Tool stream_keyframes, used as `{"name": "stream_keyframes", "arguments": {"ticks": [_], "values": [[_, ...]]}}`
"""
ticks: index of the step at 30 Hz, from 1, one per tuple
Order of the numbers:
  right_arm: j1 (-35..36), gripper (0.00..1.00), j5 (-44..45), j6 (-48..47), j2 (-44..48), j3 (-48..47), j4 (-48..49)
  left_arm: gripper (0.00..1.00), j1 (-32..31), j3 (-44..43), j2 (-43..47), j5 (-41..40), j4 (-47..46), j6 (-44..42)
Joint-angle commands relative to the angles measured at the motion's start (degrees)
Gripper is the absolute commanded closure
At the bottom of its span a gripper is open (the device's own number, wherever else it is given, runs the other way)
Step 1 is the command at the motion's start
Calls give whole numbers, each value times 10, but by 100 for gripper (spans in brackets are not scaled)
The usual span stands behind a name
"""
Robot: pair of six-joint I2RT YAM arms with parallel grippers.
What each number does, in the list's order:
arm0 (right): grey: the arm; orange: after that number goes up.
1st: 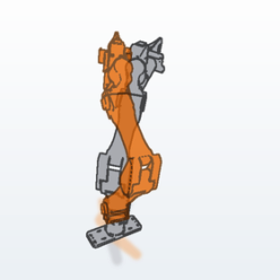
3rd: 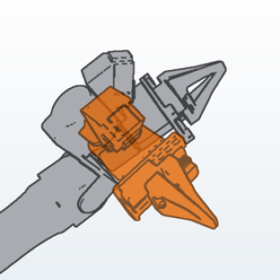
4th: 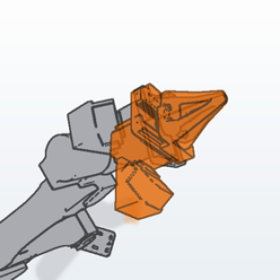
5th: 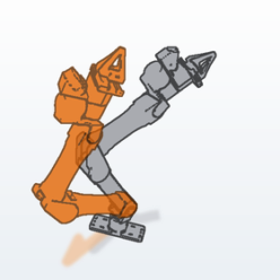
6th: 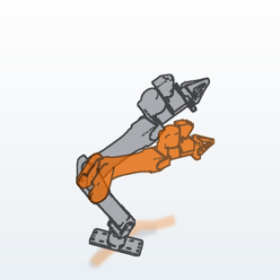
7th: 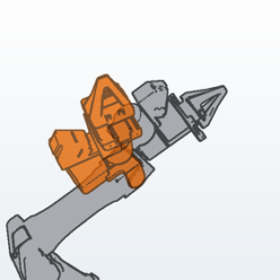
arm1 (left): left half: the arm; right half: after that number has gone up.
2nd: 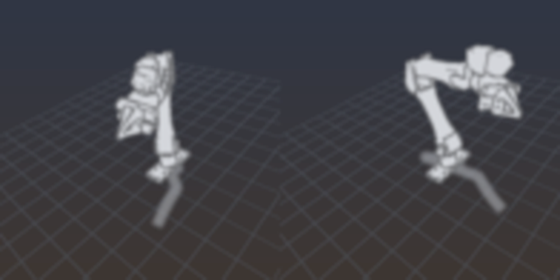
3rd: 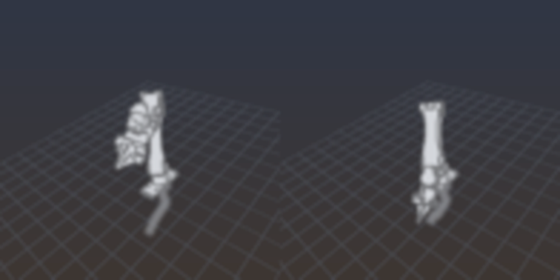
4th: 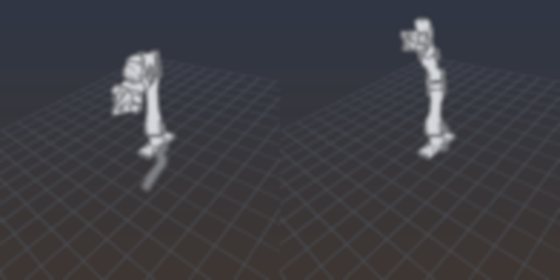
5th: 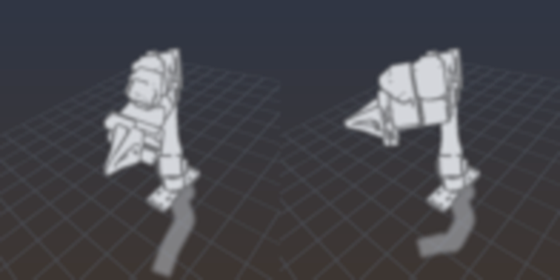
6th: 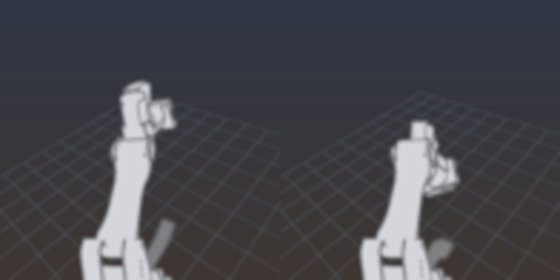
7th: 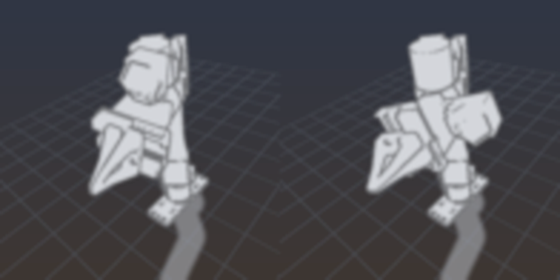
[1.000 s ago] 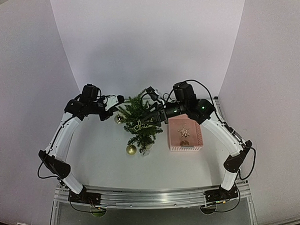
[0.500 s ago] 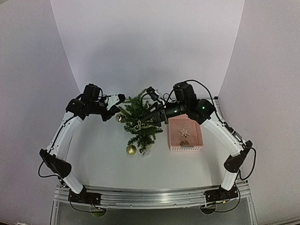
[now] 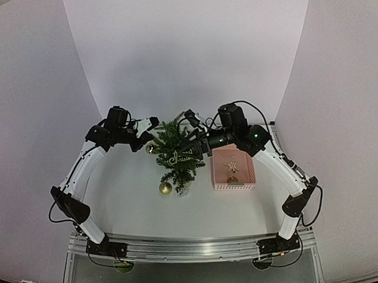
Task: Decorate the small christmas tree
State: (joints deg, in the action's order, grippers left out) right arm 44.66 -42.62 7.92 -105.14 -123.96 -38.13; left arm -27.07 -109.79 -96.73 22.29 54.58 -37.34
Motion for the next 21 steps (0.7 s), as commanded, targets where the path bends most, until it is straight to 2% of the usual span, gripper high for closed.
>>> {"name": "stream_keyframes", "arguments": {"ticks": [1,6,21], "values": [[-1,27,-4,-5,17,-5,13,100,-3,16,10,-7,-34,13],[-1,27,-4,-5,16,-6,13,100,-1,12,9,-26,-47,13],[-1,27,-4,-6,14,-1,13,100,-1,24,9,-17,-55,16]]}}
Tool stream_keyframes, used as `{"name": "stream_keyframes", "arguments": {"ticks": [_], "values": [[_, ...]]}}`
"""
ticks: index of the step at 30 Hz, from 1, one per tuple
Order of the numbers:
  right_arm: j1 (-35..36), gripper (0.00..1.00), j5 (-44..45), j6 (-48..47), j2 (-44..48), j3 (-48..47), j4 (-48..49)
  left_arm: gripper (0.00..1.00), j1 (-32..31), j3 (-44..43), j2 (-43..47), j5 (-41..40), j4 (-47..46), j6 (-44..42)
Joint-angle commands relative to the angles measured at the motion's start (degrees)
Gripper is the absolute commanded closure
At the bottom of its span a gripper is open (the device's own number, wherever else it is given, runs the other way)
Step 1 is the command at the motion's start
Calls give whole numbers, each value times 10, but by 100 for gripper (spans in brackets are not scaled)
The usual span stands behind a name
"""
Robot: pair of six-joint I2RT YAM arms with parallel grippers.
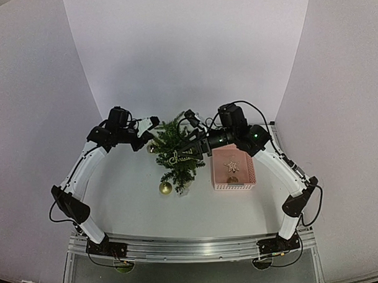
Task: Decorate the small christmas tree
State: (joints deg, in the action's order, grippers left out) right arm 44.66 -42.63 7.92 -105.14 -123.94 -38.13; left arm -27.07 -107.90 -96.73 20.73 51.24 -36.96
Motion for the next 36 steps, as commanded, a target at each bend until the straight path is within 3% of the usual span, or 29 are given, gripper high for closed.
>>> {"name": "stream_keyframes", "arguments": {"ticks": [1,36], "values": [[-1,27,-4,-6,13,-4,13,100,-1,6,8,-1,-23,12],[-1,27,-4,-4,17,-5,13,100,15,-56,-23,43,18,15]]}}
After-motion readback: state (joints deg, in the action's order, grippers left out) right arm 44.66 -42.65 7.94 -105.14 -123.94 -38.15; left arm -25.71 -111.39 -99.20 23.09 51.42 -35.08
